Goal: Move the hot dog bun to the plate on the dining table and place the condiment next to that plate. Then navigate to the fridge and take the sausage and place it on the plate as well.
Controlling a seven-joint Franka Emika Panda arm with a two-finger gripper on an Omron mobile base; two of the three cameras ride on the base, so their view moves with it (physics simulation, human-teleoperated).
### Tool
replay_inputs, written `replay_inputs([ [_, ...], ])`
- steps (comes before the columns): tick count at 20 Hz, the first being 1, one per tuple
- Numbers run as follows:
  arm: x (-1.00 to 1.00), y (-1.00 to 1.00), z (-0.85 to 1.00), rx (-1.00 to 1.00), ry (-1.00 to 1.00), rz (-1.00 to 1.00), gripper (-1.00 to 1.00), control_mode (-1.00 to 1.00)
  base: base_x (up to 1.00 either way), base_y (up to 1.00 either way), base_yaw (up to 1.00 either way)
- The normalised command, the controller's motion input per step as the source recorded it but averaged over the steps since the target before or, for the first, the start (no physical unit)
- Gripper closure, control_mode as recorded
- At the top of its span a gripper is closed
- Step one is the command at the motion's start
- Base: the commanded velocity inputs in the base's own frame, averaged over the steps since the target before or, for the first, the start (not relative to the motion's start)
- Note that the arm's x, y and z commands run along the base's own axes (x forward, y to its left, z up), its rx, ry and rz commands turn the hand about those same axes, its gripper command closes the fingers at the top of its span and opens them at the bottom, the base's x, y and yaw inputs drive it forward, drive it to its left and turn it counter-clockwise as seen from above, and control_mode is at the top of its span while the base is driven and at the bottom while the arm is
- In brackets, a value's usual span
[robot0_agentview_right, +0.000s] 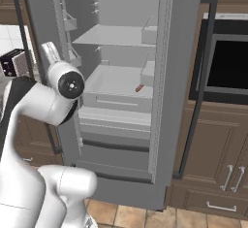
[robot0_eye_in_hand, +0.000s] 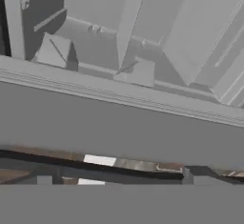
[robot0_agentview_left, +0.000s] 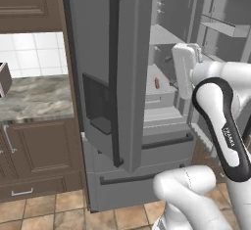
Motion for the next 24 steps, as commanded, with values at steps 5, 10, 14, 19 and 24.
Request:
replay_inputs([
  [5, 0.66, -0.10, -0.01, 0.16, 0.25, 0.14, -1.00, -1.00, 0.00, 0.00, 0.00],
  [10, 0.55, -0.05, -0.14, 0.09, 0.00, 0.16, -1.00, -1.00, 0.00, 0.00, 0.00],
  [14, 0.41, 0.03, -0.03, 0.10, -0.07, 0.10, -1.00, -1.00, 0.00, 0.00, 0.00],
  [19, 0.28, 0.01, -0.02, 0.06, -0.01, 0.10, -1.00, -1.00, 0.00, 0.00, 0.00],
  [24, 0.05, 0.23, 0.00, 0.00, 0.00, 0.04, -1.00, -1.00, 0.00, 0.00, 0.00],
])
